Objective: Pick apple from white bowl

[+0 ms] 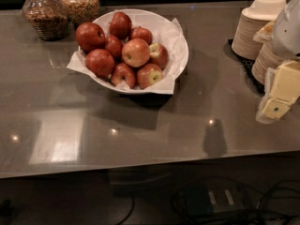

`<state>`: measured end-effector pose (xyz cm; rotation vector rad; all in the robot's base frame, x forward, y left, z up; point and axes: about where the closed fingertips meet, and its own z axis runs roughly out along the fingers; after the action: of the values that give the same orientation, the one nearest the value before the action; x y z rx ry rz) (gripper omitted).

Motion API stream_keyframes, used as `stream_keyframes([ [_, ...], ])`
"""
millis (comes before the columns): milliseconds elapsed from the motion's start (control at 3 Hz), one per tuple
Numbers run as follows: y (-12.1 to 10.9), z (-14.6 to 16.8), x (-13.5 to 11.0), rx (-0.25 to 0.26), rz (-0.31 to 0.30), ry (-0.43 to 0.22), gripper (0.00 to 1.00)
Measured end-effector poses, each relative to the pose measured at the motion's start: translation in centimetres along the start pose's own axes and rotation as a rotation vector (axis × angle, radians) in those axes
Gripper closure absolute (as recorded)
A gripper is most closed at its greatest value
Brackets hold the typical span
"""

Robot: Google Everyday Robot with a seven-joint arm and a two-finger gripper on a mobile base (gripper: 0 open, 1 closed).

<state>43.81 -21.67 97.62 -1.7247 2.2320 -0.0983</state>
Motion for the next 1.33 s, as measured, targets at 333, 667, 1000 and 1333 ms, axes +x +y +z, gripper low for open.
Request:
stream_keyframes([
  [333, 0.0, 0.0, 0.0, 0.0, 0.0, 0.0, 0.0],
  [667, -0.7, -0.3, -1.1, 0.02, 0.006, -0.038, 0.0],
  [1000, -2.5, -0.6, -4.0, 0.05, 0.028, -0.119, 0.0],
  [1333, -5.0, -0.8, -7.5, 0.071, 0.06, -0.203, 0.0],
])
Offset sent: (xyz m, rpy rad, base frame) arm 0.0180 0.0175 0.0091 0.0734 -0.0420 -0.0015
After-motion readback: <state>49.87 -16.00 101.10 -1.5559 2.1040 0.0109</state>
